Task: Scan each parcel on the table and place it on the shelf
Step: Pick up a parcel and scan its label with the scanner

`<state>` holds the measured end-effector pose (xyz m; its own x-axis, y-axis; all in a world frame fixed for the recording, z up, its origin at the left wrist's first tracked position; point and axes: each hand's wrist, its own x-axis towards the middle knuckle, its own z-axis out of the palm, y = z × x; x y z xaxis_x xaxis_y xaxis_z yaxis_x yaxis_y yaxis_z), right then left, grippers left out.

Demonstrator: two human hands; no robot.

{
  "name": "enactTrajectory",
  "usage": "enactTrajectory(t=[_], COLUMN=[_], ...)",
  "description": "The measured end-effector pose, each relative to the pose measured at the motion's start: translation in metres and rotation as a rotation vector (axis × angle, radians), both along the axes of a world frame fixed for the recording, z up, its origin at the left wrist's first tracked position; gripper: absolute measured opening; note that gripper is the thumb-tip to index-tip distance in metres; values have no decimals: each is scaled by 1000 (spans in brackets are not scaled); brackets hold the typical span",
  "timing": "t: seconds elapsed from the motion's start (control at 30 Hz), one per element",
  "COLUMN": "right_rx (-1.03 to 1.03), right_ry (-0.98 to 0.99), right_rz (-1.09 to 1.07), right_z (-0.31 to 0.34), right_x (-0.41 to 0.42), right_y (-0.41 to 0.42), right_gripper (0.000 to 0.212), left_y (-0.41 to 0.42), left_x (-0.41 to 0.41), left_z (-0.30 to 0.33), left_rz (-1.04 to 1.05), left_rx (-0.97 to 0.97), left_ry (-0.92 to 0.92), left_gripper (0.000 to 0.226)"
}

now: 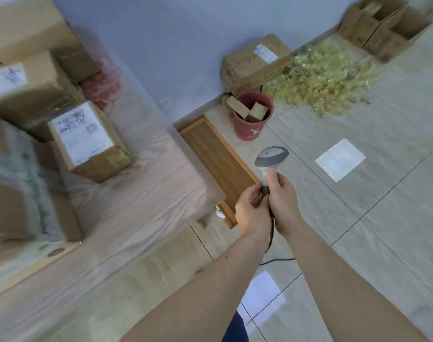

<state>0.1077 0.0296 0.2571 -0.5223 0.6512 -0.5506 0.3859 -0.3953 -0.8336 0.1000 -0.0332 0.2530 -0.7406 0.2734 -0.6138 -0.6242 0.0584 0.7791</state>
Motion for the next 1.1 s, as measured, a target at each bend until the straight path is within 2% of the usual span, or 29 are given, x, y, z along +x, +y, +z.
enactTrajectory(t=[0.2,0.27,0.4,0.5,0.6,0.73,0.83,1.1], right_rx=[75,90,120,114,126,142,181,223], right_ry=[82,93,115,116,114,52,6,22], right_rz=[49,85,195,277,360,487,586,632], right_z=[88,114,151,172,184,192,196,181], right_x=[-1,-8,-30,-48,-65,-87,-102,-150], right_y=[-30,-40,-65,-88,-111,-141,-161,-200], right_gripper=[26,24,28,26,24,27,32,23], left_y=[-35,-50,-86,-114,-143,-183,-207,-250], left_x=[0,-5,-27,-42,-56,-72,-86,-140], left_z=[85,104,134,160,179,195,195,173], left_rz=[-50,-32,19,56,129,138,149,322], left_rx=[33,76,107,127,146,138,91,-1], left_ry=[180,160,241,172,95,116,120,56], left_gripper=[21,24,23,20,24,39,41,47])
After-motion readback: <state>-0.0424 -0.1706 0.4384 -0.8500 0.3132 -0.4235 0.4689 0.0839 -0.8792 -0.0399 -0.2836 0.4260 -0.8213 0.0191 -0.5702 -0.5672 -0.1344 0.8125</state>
